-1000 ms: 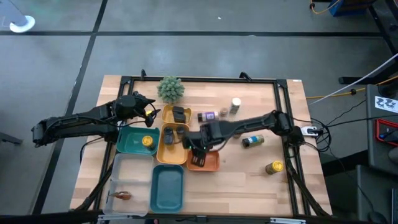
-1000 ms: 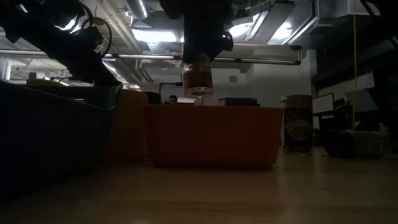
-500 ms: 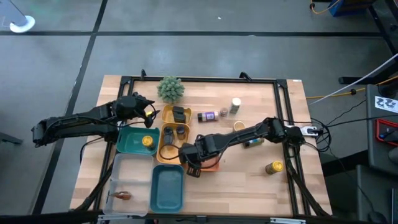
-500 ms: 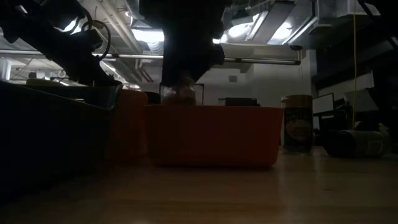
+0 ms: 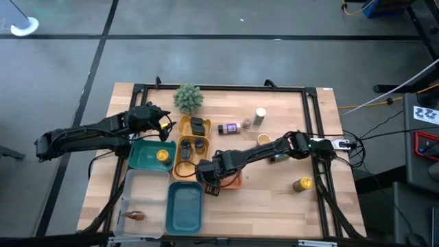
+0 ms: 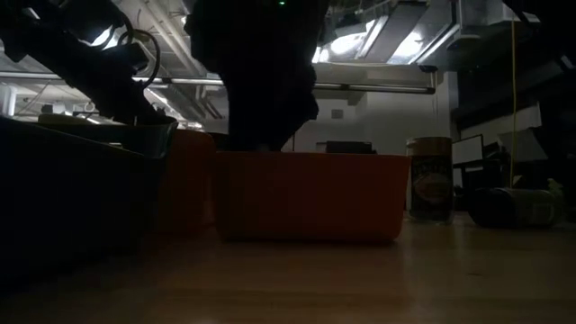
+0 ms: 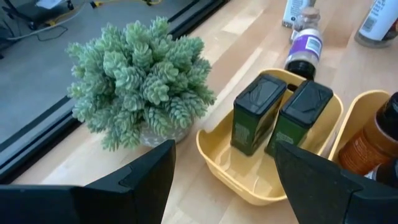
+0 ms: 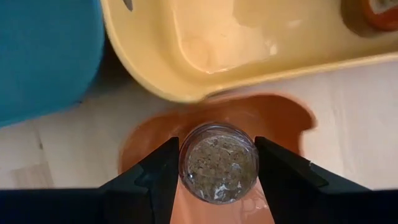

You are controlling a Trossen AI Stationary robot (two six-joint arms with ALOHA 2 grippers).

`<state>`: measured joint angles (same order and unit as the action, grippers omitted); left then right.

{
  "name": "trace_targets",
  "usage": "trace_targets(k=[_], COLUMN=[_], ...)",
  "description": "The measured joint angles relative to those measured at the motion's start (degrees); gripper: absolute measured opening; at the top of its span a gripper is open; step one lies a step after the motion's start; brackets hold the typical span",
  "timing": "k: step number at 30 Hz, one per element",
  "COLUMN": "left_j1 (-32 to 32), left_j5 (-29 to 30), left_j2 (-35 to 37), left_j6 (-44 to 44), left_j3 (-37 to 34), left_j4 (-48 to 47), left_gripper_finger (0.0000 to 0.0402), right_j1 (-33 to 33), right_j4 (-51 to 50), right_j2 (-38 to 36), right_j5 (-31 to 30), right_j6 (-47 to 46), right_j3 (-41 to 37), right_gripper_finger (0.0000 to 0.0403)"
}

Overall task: Sort spices by type
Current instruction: Put the brown seasoning bottle into the orange bin

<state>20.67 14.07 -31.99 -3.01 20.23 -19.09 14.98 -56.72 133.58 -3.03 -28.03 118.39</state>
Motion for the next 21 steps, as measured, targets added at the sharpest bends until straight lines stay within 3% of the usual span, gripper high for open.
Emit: trace_targets(k=[14,21], left_j1=[0.0,0.0], left_j5=[0.0,0.0], left_j2=[0.0,0.0], left_j6=[0.0,0.0], left_j3=[0.0,0.0], left_j4=[0.2,0.2], left_gripper_finger=[0.0263,0.0263], right_j1=[-0.1,-2.2], right_j4=[-0.4,-3.2], right_j2=[0.2,0.1], right_j5=[2.6,6.8], right_j6=[0.0,0.0], right_j3=[0.0,3.0], right_gripper_finger=[0.0266,0.0275])
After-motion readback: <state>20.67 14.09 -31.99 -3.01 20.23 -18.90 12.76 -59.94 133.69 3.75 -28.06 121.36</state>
